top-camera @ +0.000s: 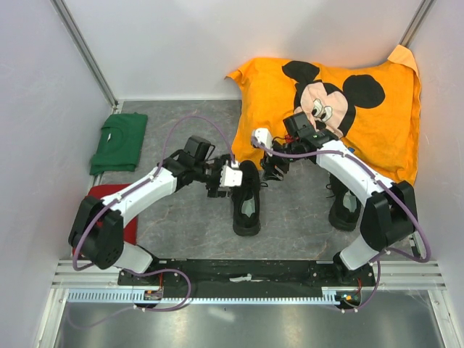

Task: Tie the shoes

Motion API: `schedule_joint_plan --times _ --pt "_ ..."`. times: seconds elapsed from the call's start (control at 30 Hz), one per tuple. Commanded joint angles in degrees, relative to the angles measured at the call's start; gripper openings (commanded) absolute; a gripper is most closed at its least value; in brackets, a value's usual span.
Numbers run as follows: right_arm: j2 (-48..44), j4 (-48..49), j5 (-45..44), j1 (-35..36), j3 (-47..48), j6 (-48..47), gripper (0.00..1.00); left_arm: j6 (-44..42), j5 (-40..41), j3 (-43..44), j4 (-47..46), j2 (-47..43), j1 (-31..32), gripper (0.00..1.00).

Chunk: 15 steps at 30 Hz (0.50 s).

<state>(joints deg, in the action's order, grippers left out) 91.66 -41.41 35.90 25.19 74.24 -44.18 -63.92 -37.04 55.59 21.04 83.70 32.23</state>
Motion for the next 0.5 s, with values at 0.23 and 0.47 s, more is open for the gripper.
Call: schedule_joint_plan --times 0.23,0.47 --pt "-8.6 9.6 -4.9 -2.5 5.5 30.6 0.89 44.2 6.2 26.5 15.5 -1.9 -7.4 0.99" --pt "-16.1 11.0 -14.4 -8.9 -5.5 43.2 0.98 62.2 14.2 29.7 21.0 -1.1 -16.2 0.99"
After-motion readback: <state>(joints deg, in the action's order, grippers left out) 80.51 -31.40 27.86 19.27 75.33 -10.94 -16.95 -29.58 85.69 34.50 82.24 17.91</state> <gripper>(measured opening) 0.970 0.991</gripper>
